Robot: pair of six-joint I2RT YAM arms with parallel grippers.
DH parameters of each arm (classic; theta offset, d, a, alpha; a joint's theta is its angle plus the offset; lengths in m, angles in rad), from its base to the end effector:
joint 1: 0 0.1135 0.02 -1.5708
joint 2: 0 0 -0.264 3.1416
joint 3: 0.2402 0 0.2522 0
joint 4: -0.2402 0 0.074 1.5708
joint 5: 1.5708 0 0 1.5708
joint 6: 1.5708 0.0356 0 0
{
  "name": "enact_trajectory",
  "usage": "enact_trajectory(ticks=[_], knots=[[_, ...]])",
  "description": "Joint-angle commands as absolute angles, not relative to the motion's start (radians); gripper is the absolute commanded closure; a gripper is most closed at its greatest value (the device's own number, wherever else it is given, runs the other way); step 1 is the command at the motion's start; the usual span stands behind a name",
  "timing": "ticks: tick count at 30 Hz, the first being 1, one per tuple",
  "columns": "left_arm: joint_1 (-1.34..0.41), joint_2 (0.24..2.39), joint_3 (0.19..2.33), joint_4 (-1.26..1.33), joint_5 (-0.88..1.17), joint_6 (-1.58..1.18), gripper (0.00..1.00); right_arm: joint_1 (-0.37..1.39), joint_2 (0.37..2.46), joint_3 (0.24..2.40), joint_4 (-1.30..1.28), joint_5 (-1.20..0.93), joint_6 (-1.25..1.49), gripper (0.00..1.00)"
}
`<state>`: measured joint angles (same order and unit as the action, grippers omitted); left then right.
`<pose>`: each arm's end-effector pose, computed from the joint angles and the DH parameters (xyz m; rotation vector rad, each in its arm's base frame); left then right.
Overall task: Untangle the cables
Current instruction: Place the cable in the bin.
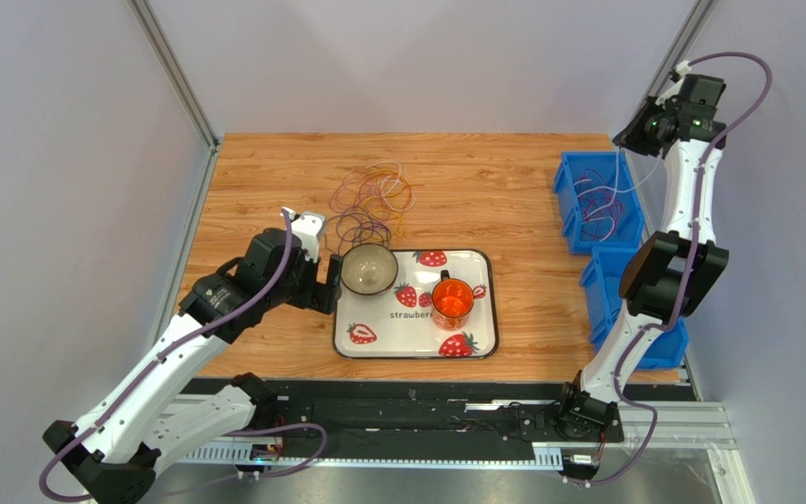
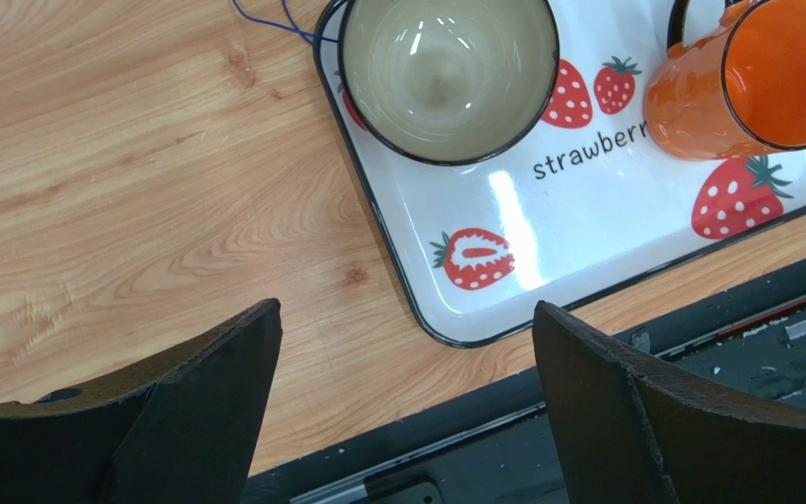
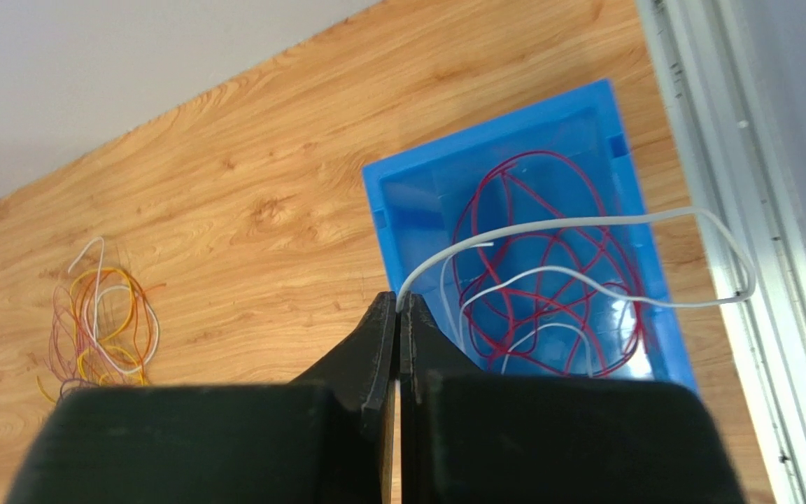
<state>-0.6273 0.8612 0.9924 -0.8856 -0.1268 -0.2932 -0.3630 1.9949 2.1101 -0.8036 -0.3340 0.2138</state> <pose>0.1343 -0.0918 0.3304 0.3255 2.3163 -0.3162 0.4231 -0.1482 0.3735 0.4627 2.1821 0.2955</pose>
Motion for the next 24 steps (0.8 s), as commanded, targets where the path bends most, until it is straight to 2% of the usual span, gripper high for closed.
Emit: enact_trajectory(ticks=[1, 17, 24], knots=[[-0.624, 0.836, 0.983, -0.856, -0.147, -0.296, 0.03, -0.333, 2.029, 2.062, -0.727, -0.342, 0.224, 1.00], [-0.623, 0.792, 0.974, -0.836, -0.150, -0.281, 0.03, -0.325, 2.170, 2.077, -0.756, -0.334, 0.307, 1.00], [-0.624, 0.781, 0.973, -0.834, -0.150, -0.279, 0.03, -0.322, 2.252, 2.164, -0.857, -0.292, 0.305, 0.94]])
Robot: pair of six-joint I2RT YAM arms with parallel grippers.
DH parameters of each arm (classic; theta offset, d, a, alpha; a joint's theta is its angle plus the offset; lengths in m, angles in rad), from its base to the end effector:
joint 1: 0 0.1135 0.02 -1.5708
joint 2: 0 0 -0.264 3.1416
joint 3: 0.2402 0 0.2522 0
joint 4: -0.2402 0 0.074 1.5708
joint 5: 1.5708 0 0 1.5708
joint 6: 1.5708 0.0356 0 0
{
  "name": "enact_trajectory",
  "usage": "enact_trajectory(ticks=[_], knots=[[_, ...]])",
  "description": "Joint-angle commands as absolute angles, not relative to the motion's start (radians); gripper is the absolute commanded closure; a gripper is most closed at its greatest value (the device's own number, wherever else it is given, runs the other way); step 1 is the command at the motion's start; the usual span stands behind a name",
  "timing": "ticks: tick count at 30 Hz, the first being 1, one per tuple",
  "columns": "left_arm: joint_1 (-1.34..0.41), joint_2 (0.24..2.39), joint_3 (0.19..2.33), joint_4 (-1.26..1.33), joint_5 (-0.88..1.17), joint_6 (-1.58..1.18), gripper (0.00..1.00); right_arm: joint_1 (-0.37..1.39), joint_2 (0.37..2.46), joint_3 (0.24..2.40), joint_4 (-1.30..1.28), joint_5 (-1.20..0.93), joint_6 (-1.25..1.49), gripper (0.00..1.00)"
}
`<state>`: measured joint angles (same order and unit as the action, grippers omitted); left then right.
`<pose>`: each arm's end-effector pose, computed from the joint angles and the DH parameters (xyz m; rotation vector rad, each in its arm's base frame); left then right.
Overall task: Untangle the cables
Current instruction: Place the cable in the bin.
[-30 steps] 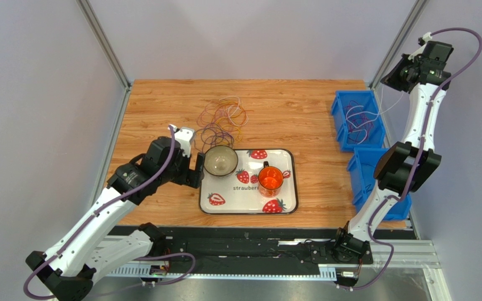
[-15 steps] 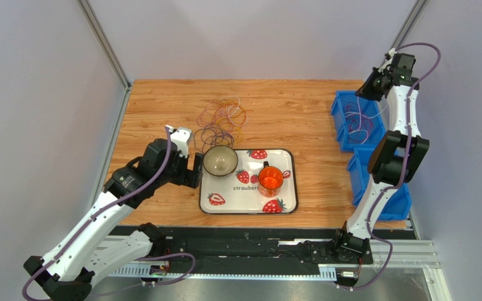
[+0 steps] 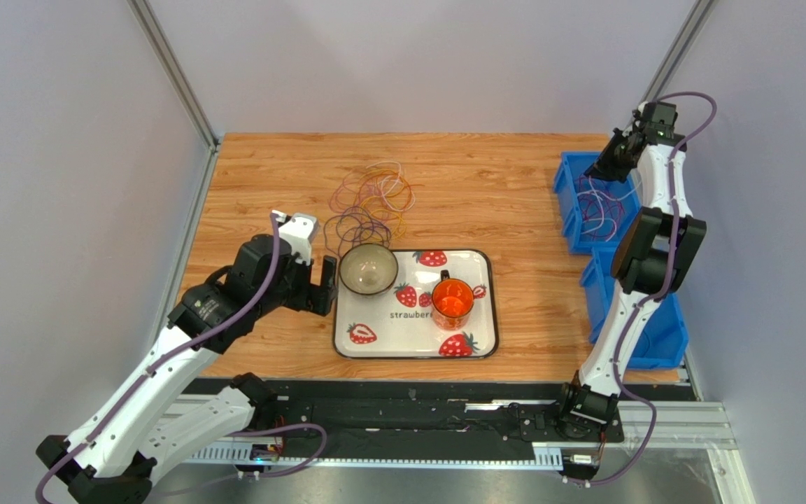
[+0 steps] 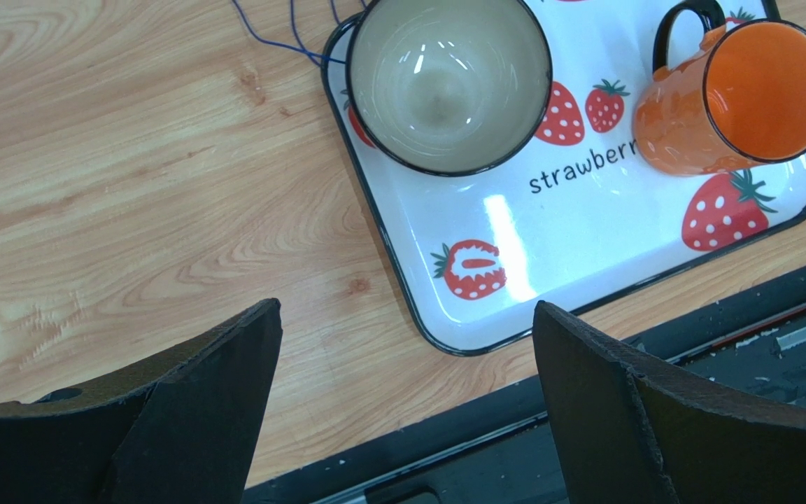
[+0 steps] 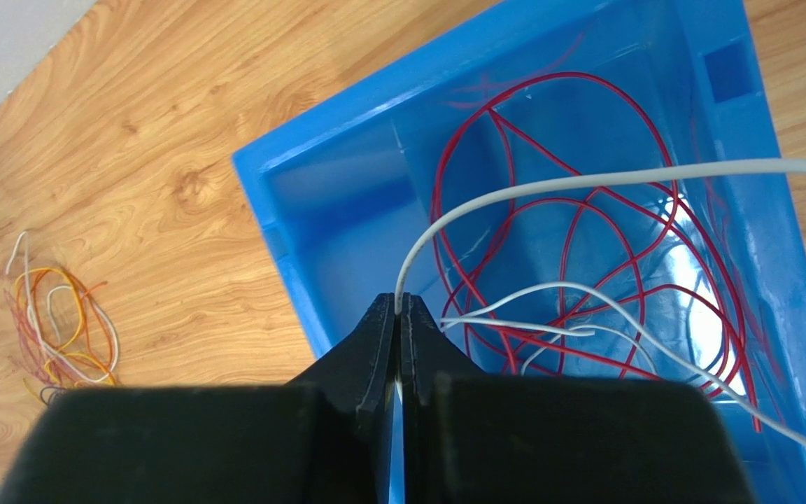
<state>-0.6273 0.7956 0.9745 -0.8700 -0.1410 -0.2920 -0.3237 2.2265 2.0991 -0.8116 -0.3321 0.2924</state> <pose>0.1242 -0.0839 0.3351 0.3049 2.2546 -0.3308 0.4731 -0.1465 0.2643 0.6219 2.4021 0.4025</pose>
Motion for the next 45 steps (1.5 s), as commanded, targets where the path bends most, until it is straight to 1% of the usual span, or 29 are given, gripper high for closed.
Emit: enact_trajectory(ticks=[1, 4, 6, 15, 27, 31, 32, 34, 35, 41, 45], knots=[[-0.624, 0.779, 0.971, -0.834, -0.150, -0.279, 0.03, -0.319, 2.253, 2.158, -0.856, -0.282, 0.304, 0.94], [-0.624, 0.775, 0.971, -0.833, -0.152, -0.279, 0.03, -0.307, 2.258, 2.149, -0.853, -0.250, 0.291, 0.96], [-0.623, 0.772, 0.971, -0.833, -0.150, -0.278, 0.03, -0.302, 2.264, 2.146, -0.845, -0.230, 0.288, 1.00], [-0.624, 0.765, 0.971, -0.831, -0.158, -0.276, 0.04, -0.264, 2.296, 2.128, -0.838, -0.181, 0.270, 1.00], [-0.624, 0.752, 0.969, -0.831, -0.160, -0.276, 0.04, -0.218, 2.335, 2.123, -0.851, -0.057, 0.232, 1.00], [-0.624, 0.749, 0.969, -0.830, -0.158, -0.276, 0.04, -0.207, 2.321, 2.158, -0.879, -0.008, 0.215, 0.92], [-0.624, 0.749, 0.969, -0.830, -0.156, -0.276, 0.04, -0.204, 2.313, 2.160, -0.882, 0.000, 0.209, 0.87], [-0.623, 0.749, 0.969, -0.828, -0.158, -0.276, 0.04, -0.195, 2.289, 2.166, -0.894, 0.064, 0.190, 0.82], [-0.623, 0.747, 0.969, -0.830, -0.156, -0.276, 0.04, -0.193, 2.283, 2.177, -0.899, 0.078, 0.187, 0.77], [-0.624, 0.742, 0.968, -0.828, -0.150, -0.278, 0.04, -0.187, 2.235, 2.252, -0.974, 0.127, 0.169, 0.65], [-0.624, 0.742, 0.968, -0.831, -0.152, -0.278, 0.04, -0.176, 2.207, 2.327, -1.019, 0.133, 0.155, 0.61]])
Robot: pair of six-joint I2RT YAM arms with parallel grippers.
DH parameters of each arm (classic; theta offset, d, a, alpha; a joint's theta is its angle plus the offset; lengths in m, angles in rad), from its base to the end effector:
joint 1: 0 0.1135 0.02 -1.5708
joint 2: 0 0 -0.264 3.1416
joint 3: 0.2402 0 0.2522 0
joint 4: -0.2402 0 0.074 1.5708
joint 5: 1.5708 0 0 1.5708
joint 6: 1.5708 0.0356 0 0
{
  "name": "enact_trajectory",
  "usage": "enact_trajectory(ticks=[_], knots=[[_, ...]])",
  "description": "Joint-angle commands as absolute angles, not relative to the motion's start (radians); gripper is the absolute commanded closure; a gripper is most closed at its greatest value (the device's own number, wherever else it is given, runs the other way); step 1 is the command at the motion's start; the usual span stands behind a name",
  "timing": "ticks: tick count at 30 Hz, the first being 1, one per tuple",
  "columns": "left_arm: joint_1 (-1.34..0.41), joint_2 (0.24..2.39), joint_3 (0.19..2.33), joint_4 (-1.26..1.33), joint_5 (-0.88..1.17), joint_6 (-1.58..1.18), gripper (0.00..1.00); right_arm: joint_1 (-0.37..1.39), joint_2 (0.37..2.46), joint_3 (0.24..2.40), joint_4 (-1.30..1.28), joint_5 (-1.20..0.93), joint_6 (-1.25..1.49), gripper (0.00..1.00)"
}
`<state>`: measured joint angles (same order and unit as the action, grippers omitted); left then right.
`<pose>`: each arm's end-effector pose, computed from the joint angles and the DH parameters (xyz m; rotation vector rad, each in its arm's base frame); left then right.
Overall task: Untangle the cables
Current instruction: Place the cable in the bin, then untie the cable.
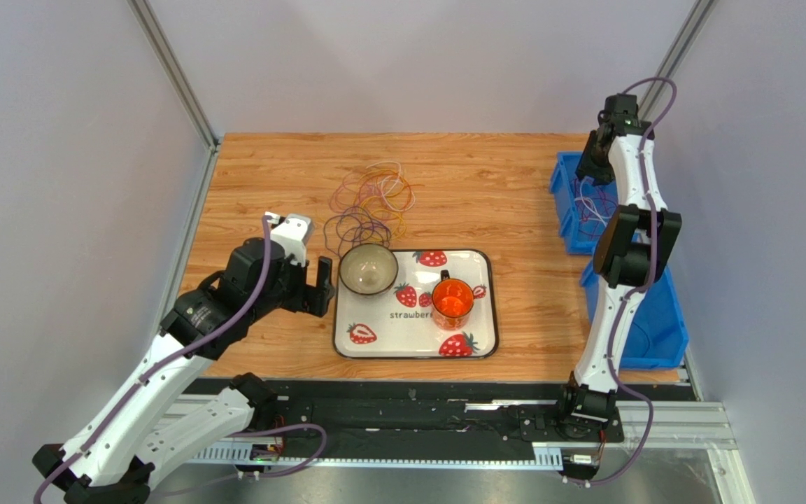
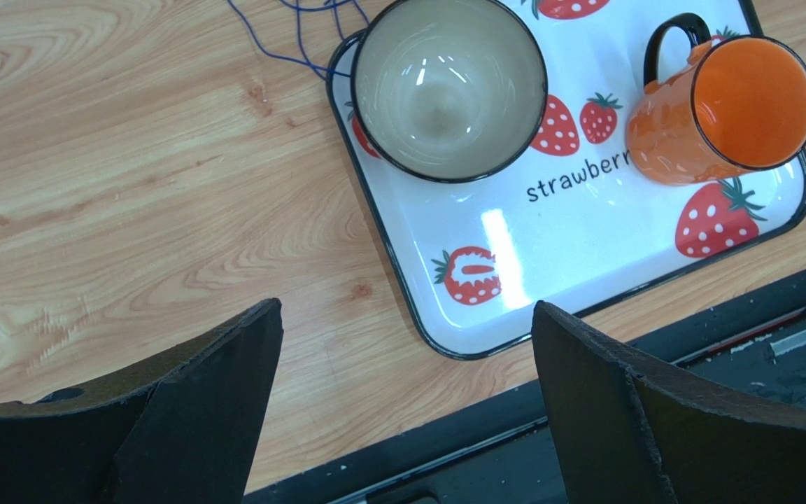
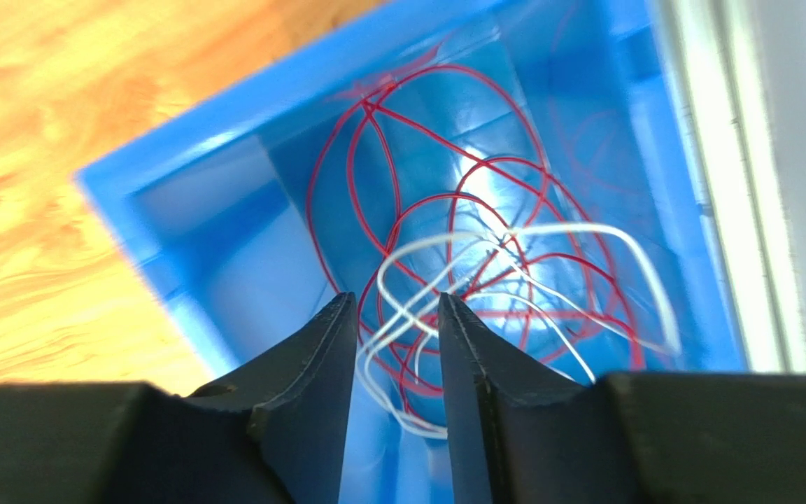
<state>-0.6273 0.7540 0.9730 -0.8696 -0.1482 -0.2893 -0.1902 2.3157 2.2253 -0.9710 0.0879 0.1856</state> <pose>0.1169 -0.0782 0.3399 0.2946 2.2151 -0.3409 0.4921 -0.0979 0.2497 0.5209 2.5782 -0.1173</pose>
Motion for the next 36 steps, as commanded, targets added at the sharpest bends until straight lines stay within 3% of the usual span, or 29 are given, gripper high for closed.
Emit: enact_trajectory(ticks=[1, 15, 30, 36], knots=[[-0.623, 0.744, 0.968, -0.831, -0.152, -0.278, 0.04, -0.172, 2.200, 2.332, -1.025, 0.147, 0.150, 0.60], [-0.624, 0.755, 0.965, -0.831, -0.143, -0.281, 0.04, -0.100, 1.958, 2.254, -1.032, 0.068, 0.192, 0.56], [-0.623, 0.794, 0.971, -0.834, -0.150, -0.291, 0.04, 0.297, 1.415, 1.404, -0.695, -0.026, 0.334, 0.51], [-0.624, 0.828, 0.979, -0.845, -0.175, -0.313, 0.06, 0.411, 1.257, 1.177, -0.605, -0.015, 0.387, 0.49]])
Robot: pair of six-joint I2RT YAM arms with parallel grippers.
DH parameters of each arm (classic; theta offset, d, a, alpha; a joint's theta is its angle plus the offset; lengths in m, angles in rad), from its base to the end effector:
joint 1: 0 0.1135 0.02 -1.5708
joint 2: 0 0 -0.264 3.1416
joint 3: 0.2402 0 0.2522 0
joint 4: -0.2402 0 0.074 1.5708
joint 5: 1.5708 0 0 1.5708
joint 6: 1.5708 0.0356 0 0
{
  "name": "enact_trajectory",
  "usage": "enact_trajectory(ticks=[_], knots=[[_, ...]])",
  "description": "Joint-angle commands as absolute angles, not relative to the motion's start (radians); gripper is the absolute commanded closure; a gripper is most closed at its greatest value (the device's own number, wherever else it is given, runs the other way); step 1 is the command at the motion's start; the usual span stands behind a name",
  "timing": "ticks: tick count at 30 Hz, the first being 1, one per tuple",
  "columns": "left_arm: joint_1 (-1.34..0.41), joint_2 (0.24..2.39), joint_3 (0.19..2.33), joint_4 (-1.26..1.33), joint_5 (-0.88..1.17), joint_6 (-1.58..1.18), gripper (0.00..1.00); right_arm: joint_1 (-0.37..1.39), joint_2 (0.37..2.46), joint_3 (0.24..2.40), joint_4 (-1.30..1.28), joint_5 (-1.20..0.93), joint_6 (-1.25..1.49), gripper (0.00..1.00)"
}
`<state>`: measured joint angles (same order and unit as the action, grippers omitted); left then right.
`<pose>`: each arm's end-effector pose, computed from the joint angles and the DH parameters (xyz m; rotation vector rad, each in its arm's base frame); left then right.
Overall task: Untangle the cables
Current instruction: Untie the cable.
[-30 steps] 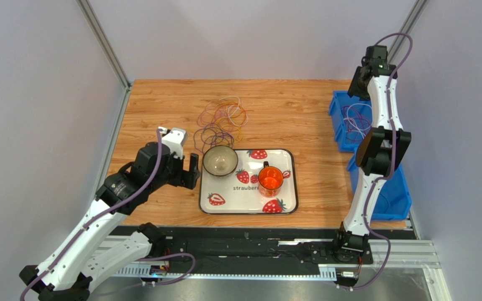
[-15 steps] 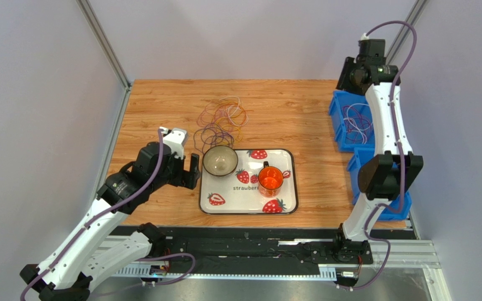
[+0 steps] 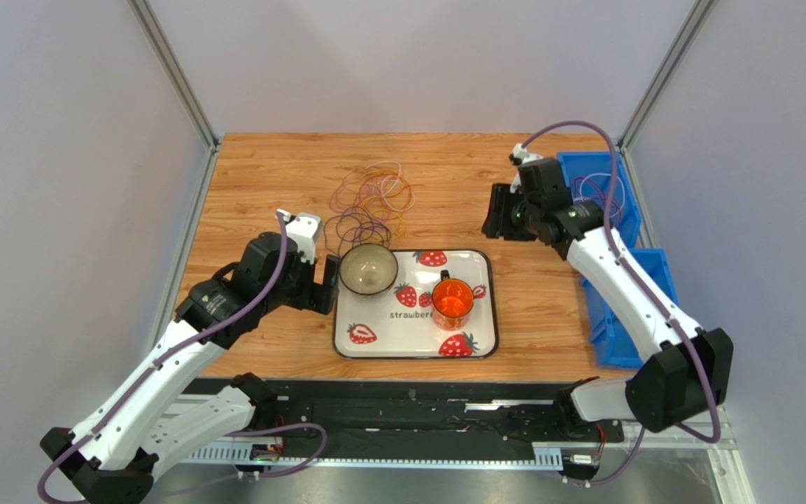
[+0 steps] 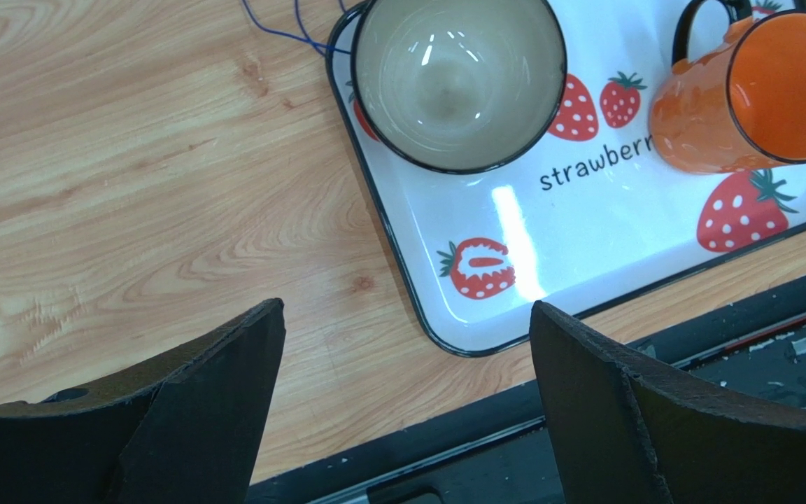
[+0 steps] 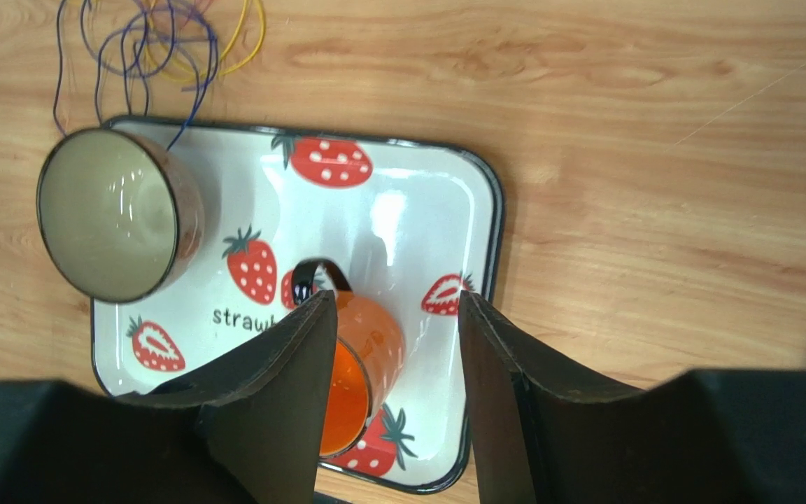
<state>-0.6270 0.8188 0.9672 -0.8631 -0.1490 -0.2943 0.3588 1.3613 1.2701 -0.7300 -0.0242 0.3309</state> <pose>0.1291 -0.0870 0.3303 0.3028 2.2754 -0.3119 0.2705 0.1023 0.3290 -0.0453 2.4207 0.3496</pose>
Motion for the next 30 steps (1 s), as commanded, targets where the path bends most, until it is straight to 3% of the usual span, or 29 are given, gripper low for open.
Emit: enact_trajectory(ticks=[1, 5, 14, 30], knots=[[-0.623, 0.831, 0.979, -0.845, -0.178, -0.316, 0.06, 0.422, 1.231, 1.110, -0.569, -0.011, 0.387, 0.49], [-0.623, 0.850, 0.980, -0.830, -0.225, -0.353, 0.02, 0.474, 1.118, 0.942, -0.482, 0.063, 0.410, 0.41], [-0.623, 0.994, 0.983, -0.657, -0.225, -0.437, 0.01, 0.508, 0.994, 0.741, -0.351, 0.066, 0.468, 0.39], [-0.513, 1.499, 1.373, -0.575, -0.187, -0.449, 0.02, 0.549, 1.019, 0.551, -0.115, 0.097, 0.476, 0.41]])
